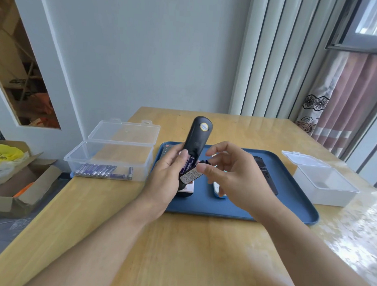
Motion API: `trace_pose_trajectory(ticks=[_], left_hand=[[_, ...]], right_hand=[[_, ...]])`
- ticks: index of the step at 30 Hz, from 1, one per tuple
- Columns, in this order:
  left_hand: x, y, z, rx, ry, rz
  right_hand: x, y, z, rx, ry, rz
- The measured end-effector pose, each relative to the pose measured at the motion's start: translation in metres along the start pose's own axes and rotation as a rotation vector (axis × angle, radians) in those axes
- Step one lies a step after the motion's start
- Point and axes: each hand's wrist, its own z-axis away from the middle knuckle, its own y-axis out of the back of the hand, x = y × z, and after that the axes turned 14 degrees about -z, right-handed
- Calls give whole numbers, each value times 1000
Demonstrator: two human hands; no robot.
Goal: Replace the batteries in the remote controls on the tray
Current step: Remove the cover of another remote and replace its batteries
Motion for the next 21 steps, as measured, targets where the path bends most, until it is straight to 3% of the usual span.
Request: trace_pose_trajectory(ticks=[6, 9, 11, 14, 17, 21], left_hand=[[4, 8, -8, 119, 98, 287], [4, 9, -10, 110, 129, 340], [5, 9, -8, 84, 135, 354], [6, 9, -6, 54, 138, 337], [5, 8, -5, 31, 132, 329], [7, 5, -1, -70, 140, 307]], right_hand=[[-12, 10, 7, -306, -307, 243], [-14, 3, 14, -534, -411, 491], [-11, 0, 17, -568, -408, 668], [-8, 1, 19, -536, -360, 793], [-13, 3, 15, -461, -327, 689], [5, 0, 5, 1, 119, 537]])
